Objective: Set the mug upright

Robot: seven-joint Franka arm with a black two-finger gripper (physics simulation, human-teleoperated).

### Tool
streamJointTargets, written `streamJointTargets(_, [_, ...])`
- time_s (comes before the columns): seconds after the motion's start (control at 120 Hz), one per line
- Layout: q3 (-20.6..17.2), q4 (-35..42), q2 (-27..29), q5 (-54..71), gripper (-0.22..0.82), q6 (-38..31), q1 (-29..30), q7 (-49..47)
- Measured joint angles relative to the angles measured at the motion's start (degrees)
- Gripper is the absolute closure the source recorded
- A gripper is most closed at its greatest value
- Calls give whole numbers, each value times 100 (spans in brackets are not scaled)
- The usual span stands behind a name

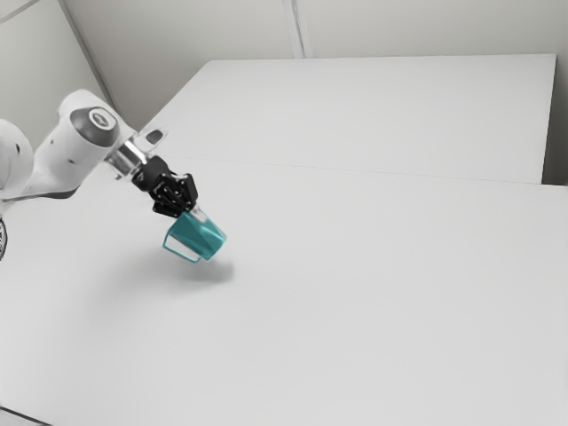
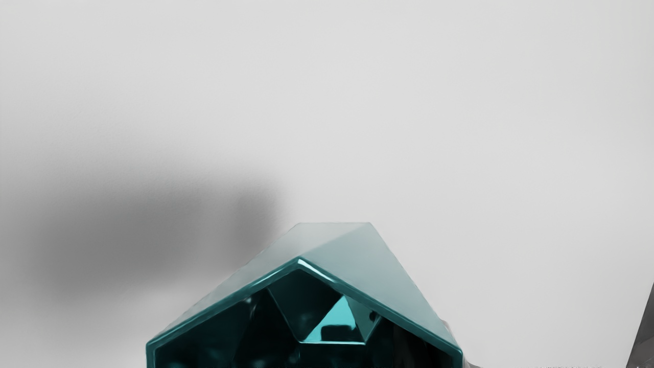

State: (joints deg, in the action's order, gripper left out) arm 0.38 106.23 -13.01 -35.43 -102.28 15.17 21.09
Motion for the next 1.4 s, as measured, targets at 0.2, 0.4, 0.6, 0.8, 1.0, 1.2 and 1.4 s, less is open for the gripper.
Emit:
streamJointTargets(0.2, [-113,-327,-105,1852,78,-559,-944,-369])
streamJointTargets(0.4, [-160,-361,-208,3204,79,-1233,-1484,-796])
streamJointTargets(0.6, [-161,-35,-98,3678,79,-1744,-1785,-1243])
streamJointTargets(0.8, [-157,305,-13,3725,79,-1939,-2195,-1736])
streamJointTargets(1.0, [-161,466,-11,3756,79,-1898,-2358,-2119])
streamJointTargets(1.2, [-157,421,-60,4014,79,-1613,-2419,-2364])
streamJointTargets(1.4, [-161,394,-205,4157,79,-1462,-2545,-2542])
